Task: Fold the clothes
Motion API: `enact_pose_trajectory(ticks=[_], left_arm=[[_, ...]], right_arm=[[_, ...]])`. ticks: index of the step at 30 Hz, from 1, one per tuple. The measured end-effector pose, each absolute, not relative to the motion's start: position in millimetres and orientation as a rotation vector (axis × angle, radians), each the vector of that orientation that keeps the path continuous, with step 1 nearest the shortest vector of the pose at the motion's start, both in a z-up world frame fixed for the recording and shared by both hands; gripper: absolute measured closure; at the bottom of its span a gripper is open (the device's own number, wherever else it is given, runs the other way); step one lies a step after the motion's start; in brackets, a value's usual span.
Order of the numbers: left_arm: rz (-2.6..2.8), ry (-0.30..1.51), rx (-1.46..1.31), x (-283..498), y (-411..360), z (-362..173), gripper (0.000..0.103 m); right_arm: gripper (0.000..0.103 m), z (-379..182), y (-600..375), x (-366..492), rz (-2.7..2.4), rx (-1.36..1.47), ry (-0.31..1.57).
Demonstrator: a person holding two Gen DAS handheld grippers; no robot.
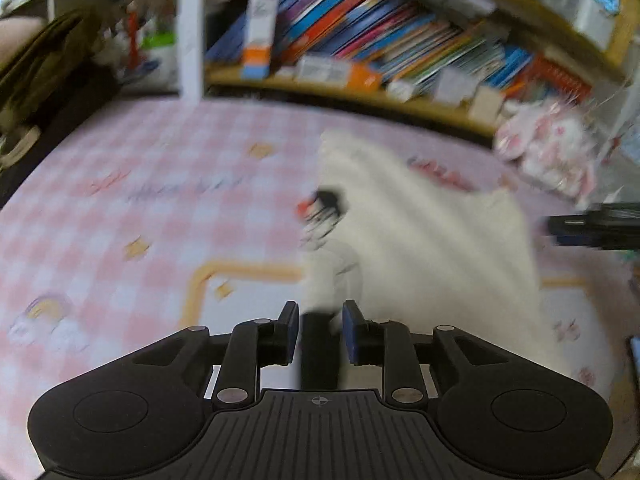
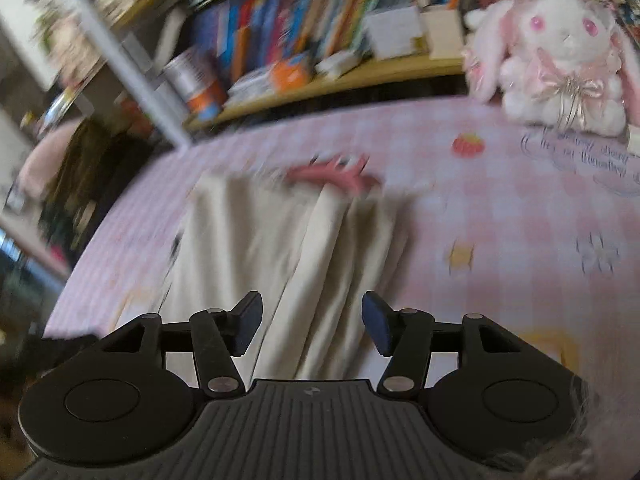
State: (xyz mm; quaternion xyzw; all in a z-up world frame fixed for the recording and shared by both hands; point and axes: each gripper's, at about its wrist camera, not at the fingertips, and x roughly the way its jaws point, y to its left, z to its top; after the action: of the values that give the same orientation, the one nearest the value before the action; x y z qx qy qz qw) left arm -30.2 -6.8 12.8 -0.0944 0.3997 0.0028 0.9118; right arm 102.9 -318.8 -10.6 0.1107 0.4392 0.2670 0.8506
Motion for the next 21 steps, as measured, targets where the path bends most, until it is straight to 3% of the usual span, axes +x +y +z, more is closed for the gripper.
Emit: enact_pose_trajectory(ticks=[6,8,9,16,19,21], left_arm=[[-0.101,0.924,-0.104,-6,-43,-19,0.078],[-0.093,0.926,-0.123,-5,-43,-29,0.078],[-0.093,0.92,-0.137,-5,-42,-29,0.078],[-0.102,0.929,-0.177,-4,-36,-29,0.078],[-0.103,0.939,-0.165,-2,-37,-28,0.078],[-0.106,0.945,-0.164,-3,-37,-28,0.078]], right_arm=[[0.059,-36,-285,162,0.467,0.228,0.964],[0.077,-42,-282,166,0.479,0.279,0.95],[0.097,-43,-280,167,0.488,0.298,0.938],[0.097,-16,-295,129,0.585,0.26,0.685],[0.097,-55,-309,165,0.388,0.343,0.902],[0.096,-60,-308,169,0.398,0.335,0.9]])
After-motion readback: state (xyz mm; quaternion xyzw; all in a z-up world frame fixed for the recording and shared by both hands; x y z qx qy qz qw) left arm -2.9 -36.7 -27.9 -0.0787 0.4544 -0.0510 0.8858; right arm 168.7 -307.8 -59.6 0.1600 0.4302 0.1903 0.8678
